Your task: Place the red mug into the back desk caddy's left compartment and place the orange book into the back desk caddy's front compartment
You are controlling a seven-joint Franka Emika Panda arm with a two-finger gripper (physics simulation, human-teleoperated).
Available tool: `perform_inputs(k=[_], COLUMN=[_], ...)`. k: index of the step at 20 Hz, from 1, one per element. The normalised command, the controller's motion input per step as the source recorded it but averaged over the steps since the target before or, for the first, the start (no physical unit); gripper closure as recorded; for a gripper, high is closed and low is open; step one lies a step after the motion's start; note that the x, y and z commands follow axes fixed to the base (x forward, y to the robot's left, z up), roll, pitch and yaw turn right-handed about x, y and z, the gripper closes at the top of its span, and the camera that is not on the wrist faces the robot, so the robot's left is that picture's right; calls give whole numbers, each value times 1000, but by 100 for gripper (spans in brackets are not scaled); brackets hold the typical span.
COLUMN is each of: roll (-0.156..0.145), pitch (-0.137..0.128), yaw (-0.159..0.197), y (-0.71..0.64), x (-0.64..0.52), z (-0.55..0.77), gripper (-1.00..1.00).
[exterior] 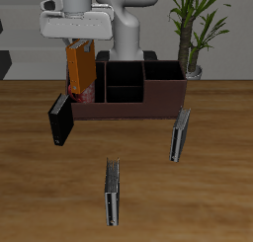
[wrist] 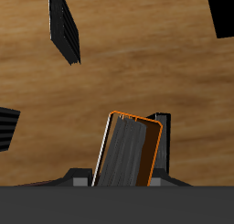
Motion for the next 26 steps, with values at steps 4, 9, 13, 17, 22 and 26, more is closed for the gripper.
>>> perform_inputs(k=[4, 9, 13, 17, 22, 26], roll=[48, 40, -25, 2, 27, 43], pitch=[-8, -52, -54, -55, 14, -1], yaw=[76, 89, 83, 43, 27, 100], y=[197, 166, 127, 154, 121, 137], x=[-472, -384, -400, -468, -302, -250], z=[75, 127, 103, 47, -46, -25], gripper=[100, 100, 100, 100, 100, 100])
